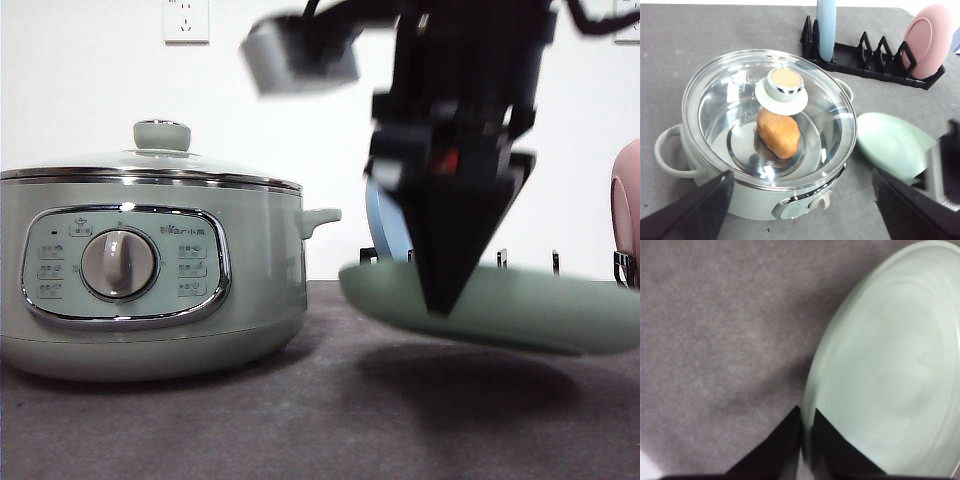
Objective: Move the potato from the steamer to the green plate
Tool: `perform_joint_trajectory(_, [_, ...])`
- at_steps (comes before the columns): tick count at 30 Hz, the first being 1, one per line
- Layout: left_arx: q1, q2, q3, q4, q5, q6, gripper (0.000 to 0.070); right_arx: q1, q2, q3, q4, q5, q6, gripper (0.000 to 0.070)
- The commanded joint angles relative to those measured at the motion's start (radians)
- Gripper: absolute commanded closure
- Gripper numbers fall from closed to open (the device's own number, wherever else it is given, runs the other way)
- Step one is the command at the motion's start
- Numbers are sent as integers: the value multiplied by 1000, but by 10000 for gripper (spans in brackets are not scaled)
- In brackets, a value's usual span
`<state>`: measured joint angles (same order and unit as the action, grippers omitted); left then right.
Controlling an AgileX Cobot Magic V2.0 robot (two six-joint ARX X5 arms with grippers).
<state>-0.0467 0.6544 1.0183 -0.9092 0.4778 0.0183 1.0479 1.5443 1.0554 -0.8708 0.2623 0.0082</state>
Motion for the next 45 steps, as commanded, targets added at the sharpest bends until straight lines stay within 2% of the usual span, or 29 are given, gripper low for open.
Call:
perform_joint_trajectory(1, [-2, 5, 22, 11, 5, 16, 139, 15, 45, 5, 10, 8, 15, 697])
perform_joint_trajectory(7, [-2, 5, 22, 11, 5, 16, 139, 27, 118, 5, 15, 4, 27, 696])
perform_joint_trajectory(12, [-2, 5, 22, 11, 5, 16, 139, 36, 131, 4, 20, -50, 41, 682])
perform_joint_trajectory(14, [-2, 5, 22, 11, 5, 16, 139, 39, 131, 4, 26, -57, 49, 600])
perform_joint_trajectory(17, [-2, 5, 22, 11, 5, 16, 139, 39, 131, 4, 25, -57, 63, 436])
perform_joint_trajectory(19, [-2, 5, 22, 11, 5, 16, 139, 39, 131, 4, 25, -56, 64, 387])
perform_joint_trajectory(28, [-2, 5, 22, 11, 5, 16, 139, 36, 99, 6, 25, -52, 53, 383])
perform_joint_trajectory(37, [-2, 5, 22, 11, 5, 15, 139, 4, -95, 27, 22, -66, 30, 383])
perform_joint_trajectory(41, [-2, 5, 22, 11, 5, 15, 139, -47, -196, 69, 26, -116, 20, 383])
perform_joint_trajectory(45, [-1, 5, 22, 10, 5, 15, 139, -116, -272, 121, 37, -209, 13, 383])
